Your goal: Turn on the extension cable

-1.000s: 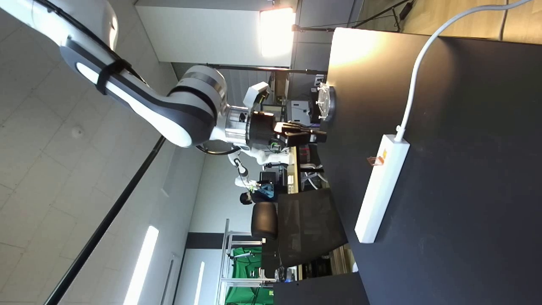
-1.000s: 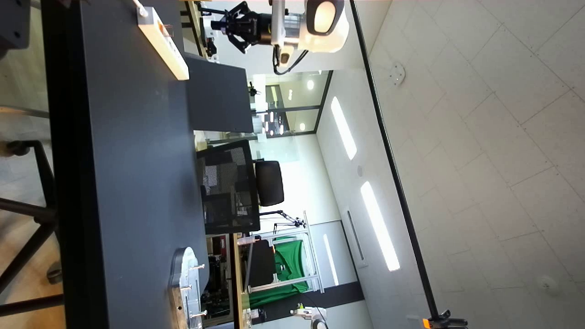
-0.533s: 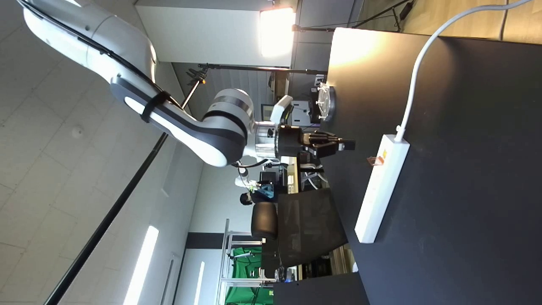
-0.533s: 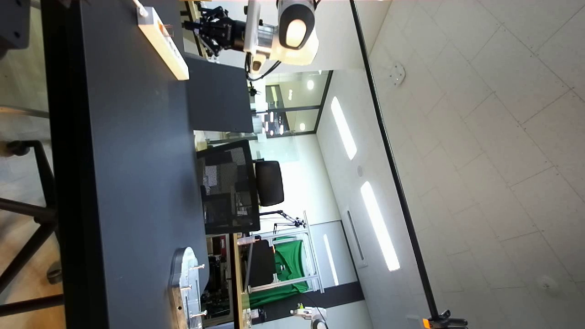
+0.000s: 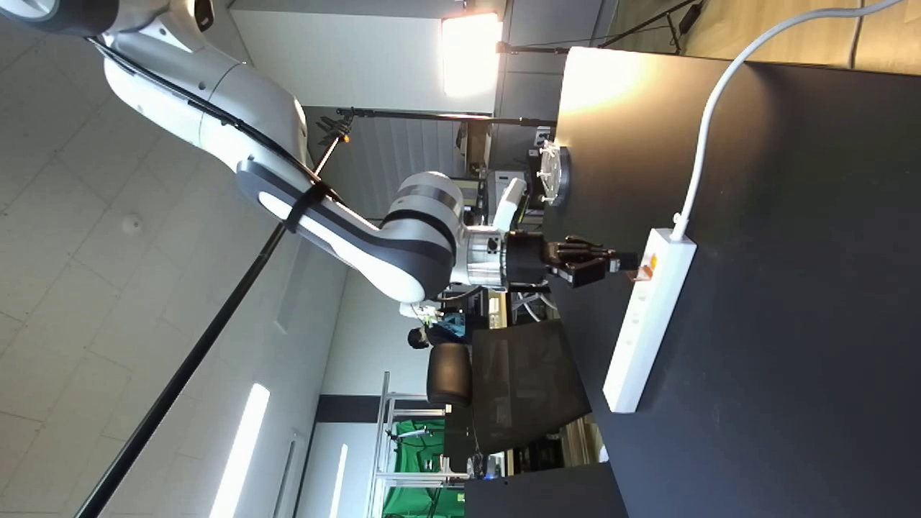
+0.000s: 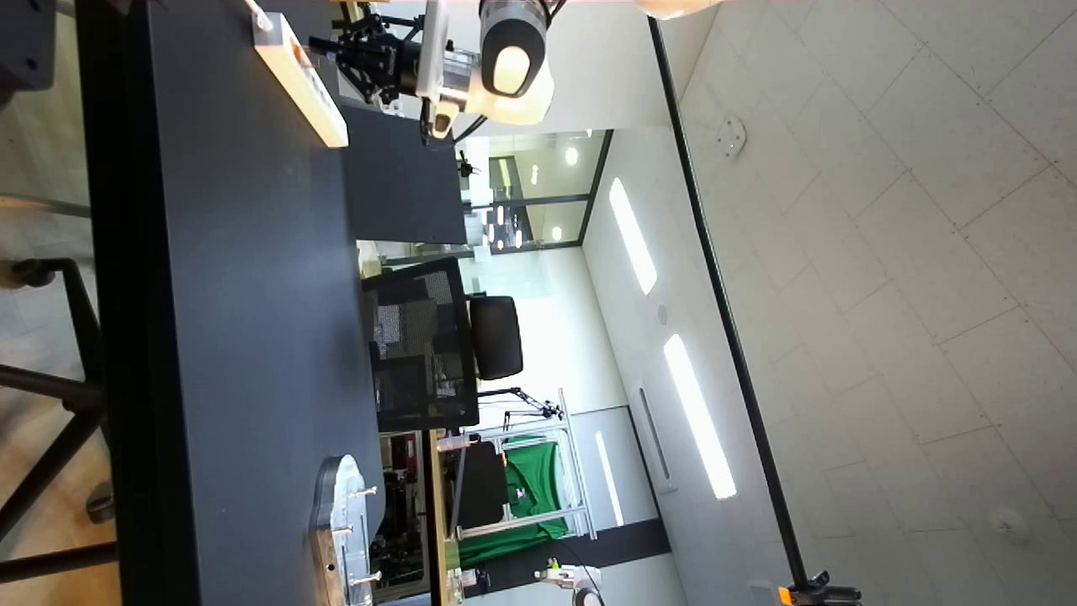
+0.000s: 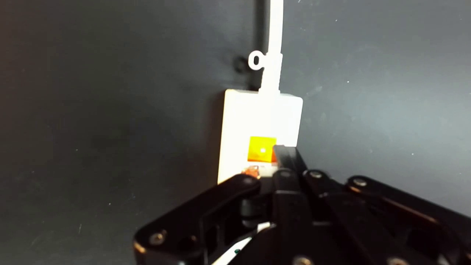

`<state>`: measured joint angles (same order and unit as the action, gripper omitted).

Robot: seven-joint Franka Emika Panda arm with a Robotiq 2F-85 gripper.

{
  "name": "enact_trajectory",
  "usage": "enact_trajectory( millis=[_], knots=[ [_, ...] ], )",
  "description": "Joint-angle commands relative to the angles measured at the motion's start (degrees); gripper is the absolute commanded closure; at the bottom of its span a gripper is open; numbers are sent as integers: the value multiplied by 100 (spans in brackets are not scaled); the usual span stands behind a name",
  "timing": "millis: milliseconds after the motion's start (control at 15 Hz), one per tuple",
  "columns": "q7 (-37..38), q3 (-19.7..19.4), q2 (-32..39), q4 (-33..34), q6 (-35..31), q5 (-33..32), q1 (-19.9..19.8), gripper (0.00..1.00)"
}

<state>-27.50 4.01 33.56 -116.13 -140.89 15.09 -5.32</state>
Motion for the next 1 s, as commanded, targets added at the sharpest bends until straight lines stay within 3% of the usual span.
enact_trajectory(
  millis=[0,933],
  knots=[
    [355,105,173,288,128,-218,-87,100],
    [736,86,376,262,-172,-608,41,100]
  ],
)
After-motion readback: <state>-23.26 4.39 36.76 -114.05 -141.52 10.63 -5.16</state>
